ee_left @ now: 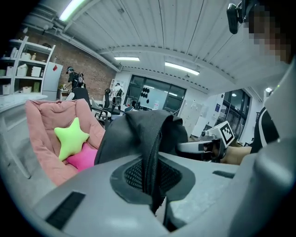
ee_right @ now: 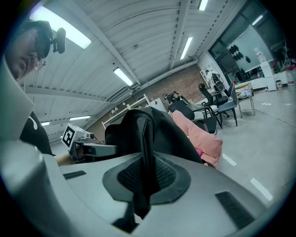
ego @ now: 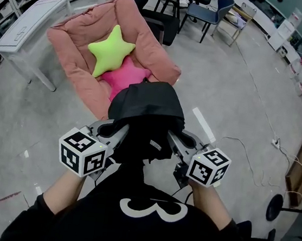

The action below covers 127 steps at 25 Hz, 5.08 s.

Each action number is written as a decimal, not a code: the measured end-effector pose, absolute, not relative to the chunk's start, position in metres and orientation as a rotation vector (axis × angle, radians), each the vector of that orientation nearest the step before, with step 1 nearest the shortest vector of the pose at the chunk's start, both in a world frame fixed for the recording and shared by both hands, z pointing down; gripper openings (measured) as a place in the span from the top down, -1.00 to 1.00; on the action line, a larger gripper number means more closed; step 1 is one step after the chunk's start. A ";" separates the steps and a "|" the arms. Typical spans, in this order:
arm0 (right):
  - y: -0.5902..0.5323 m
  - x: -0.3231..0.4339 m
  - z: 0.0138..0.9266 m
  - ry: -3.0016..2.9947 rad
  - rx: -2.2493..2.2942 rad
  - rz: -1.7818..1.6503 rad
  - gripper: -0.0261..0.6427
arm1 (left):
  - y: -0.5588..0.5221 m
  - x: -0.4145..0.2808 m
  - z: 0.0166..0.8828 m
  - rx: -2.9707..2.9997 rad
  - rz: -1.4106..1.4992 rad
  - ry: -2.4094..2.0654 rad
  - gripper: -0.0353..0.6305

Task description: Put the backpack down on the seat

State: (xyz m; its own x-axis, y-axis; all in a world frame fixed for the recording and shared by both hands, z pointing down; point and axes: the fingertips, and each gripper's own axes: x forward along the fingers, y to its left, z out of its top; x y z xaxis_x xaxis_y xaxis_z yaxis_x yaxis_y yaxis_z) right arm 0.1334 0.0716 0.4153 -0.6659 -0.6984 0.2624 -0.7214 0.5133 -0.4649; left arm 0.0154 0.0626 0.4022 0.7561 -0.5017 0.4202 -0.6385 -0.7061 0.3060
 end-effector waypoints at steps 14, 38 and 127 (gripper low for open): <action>-0.125 0.120 0.420 -2.652 1.174 0.908 0.84 | -0.130 0.001 0.417 2.442 0.354 -0.914 0.86; -0.410 0.029 0.429 -2.726 0.725 0.856 0.84 | -0.375 -0.085 0.425 2.189 0.314 -1.391 0.86; -0.196 0.073 0.369 -2.790 -0.341 0.636 0.91 | -0.167 0.045 0.376 2.112 -0.045 -1.613 0.88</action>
